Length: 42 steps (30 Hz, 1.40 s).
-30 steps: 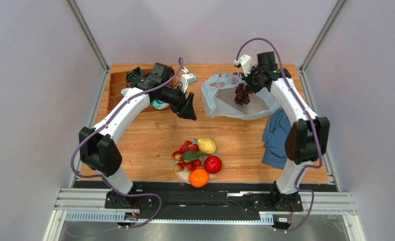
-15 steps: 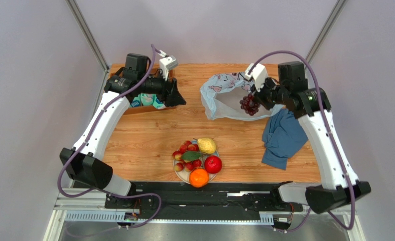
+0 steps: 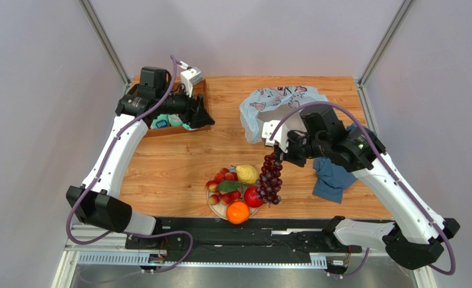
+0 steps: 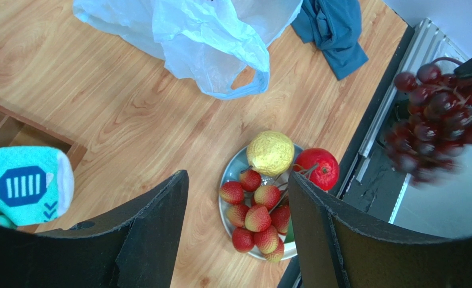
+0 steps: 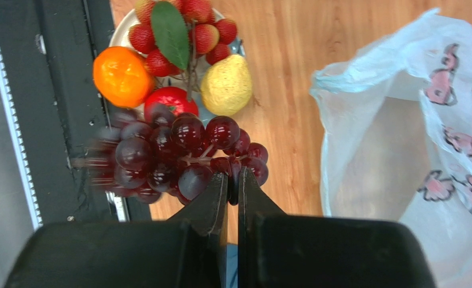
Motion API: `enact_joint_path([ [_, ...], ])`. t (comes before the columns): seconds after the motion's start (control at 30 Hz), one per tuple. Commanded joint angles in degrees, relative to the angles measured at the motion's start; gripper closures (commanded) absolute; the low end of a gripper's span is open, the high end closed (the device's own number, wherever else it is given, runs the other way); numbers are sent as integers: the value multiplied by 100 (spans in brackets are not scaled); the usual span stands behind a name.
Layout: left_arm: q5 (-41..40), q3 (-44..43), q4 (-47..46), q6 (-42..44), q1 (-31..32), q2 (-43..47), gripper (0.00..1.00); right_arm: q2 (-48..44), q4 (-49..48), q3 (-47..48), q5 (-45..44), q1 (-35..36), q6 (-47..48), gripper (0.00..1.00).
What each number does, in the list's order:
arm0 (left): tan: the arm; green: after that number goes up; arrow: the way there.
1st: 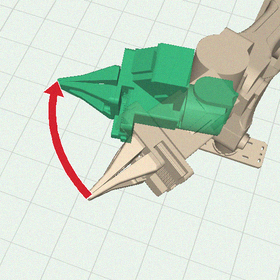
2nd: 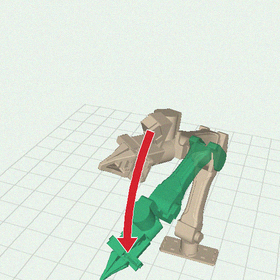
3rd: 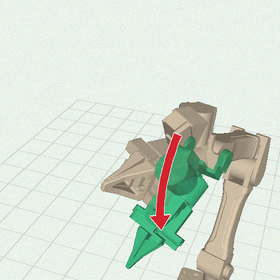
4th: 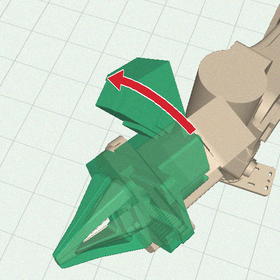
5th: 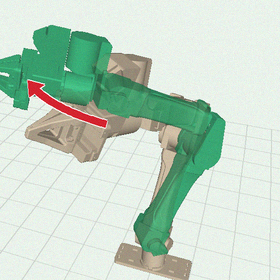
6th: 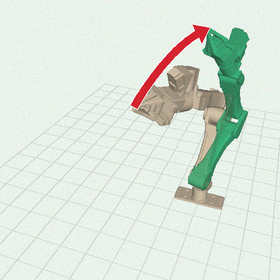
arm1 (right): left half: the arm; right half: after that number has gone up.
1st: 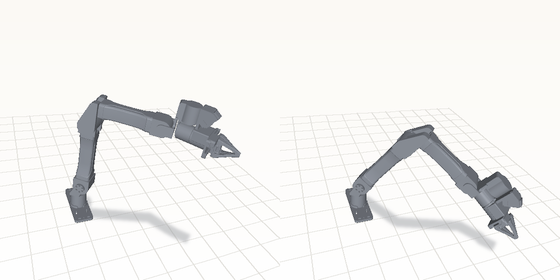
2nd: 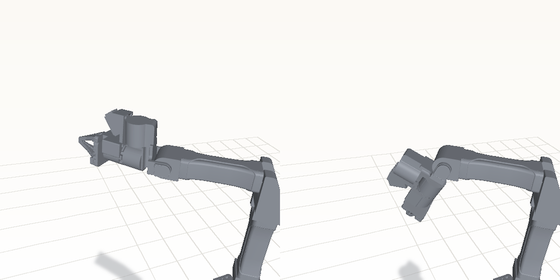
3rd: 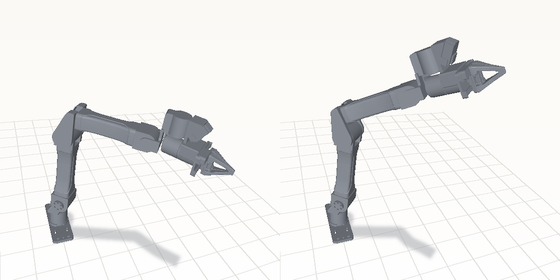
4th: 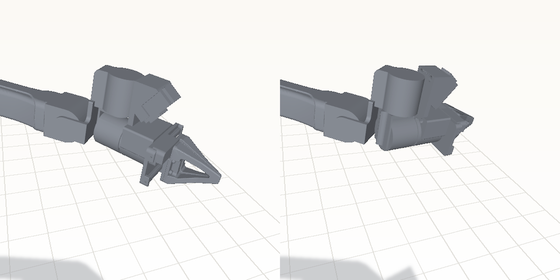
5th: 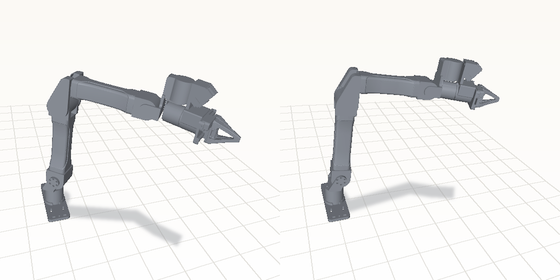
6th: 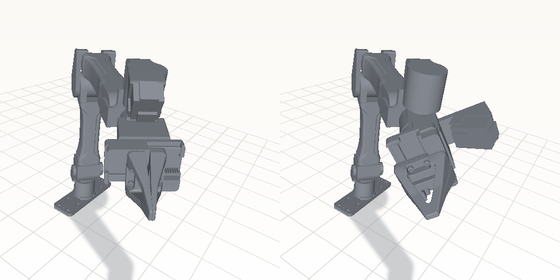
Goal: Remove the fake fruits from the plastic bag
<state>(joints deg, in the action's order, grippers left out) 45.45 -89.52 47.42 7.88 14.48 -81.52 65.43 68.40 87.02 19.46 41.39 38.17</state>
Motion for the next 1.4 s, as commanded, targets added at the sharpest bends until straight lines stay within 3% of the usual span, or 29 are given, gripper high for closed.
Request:
enact_joint_path([
  [0.0,-10,39,-75,188,-24,347,29,172,-134,34,110,439,-170,100],
  [0.5,-1,232,-75,240,-24,627,29,909,-107,113,207,1284,-91,100],
  [0.87,-115,584,241,600,-24,1129,28,1587,-600,-10,242,1311,41,100],
  [1.37,-10,558,171,478,-24,936,28,2219,-969,209,101,1311,-90,95],
])
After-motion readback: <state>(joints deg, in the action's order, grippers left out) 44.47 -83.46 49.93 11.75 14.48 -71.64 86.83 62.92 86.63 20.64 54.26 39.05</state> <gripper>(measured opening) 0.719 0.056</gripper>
